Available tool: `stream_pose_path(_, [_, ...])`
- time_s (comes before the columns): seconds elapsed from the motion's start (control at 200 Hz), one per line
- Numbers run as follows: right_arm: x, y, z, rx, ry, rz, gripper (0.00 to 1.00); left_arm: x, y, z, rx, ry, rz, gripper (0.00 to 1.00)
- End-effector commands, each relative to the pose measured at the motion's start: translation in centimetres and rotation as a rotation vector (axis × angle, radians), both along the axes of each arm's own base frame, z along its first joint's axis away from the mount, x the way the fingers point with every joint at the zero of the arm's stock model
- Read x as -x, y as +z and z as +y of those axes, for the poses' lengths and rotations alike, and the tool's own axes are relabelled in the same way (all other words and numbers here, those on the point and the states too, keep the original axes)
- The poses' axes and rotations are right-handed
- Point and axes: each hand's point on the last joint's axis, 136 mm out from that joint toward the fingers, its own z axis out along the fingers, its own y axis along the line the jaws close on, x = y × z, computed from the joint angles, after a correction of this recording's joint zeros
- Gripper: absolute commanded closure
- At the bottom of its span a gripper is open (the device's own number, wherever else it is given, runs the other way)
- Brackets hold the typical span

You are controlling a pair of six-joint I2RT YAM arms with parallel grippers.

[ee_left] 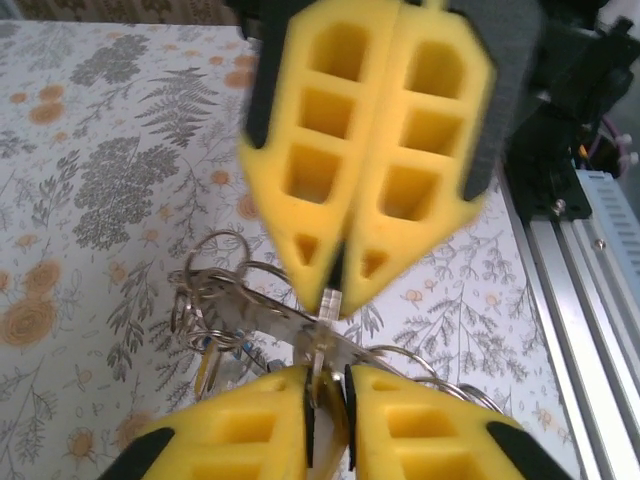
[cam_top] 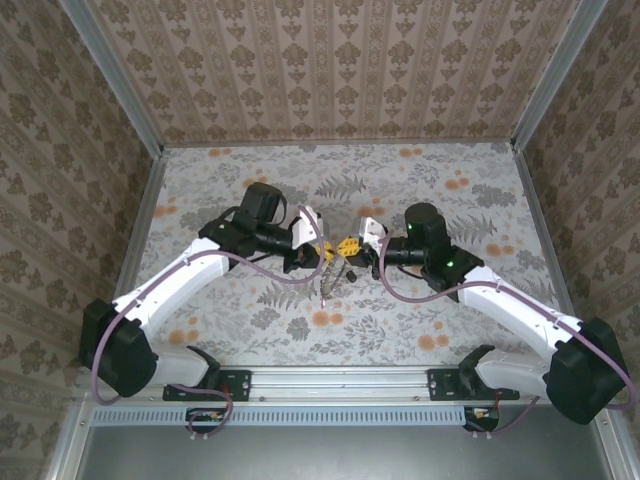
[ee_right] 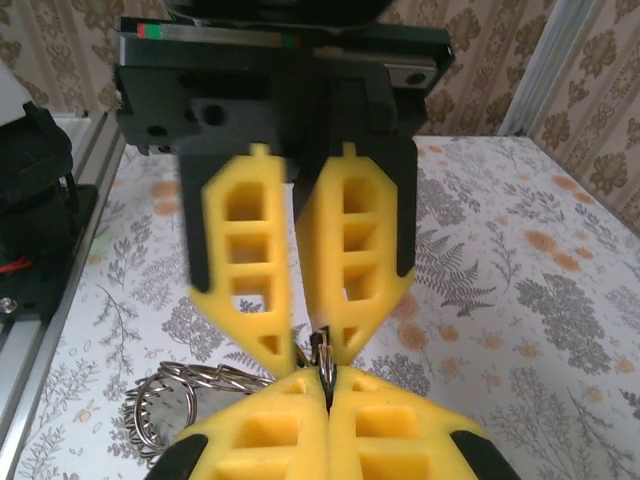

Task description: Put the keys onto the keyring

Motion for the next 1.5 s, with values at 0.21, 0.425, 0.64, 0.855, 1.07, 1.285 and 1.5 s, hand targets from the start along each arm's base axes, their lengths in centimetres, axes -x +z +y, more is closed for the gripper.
stream_pose_path(0.21, [0.9,4.1,0.0,-0.151,0.039,-0.105,1.0,0.5,1.0,-0.1,0.032,-0.041,0.058,1.0])
stream_pose_path(0.425, [1.8,5.2,-0.3,-0.198,0.072,-0.179,1.0,-0.2,0.6,0.3,0.022,0.012,0.104,0.77])
stream_pose_path(0.64, [1.5,5.6,-0.3,-0.219,0.055,-0.196,1.0,0.9,4.0,-0.1,0.151,-0.031,0.032,0.63])
stream_pose_path(0.855, [1.7,4.6,-0.1,-0.203,0.074,-0.16,1.0,1.5,6.3,0.5,0.202,-0.028,-0.065,0.6])
stream_pose_path(1.07, [2.0,5.1,0.0,-0.215,0.094,-0.165,1.0,1.6,5.1,0.1,0.169,-0.039,-0.045,0.63])
stream_pose_path(1.285, [2.1,5.6,-0.1,-0.234,0.093,-0.168,1.0,1.7,4.2,-0.2,0.153,-0.052,-0.038,0.64])
stream_pose_path(1.5, [2.0,5.9,0.0,-0.258,0.092,-0.167,1.0,1.8,4.0,-0.6,0.146,-0.072,-0.032,0.73])
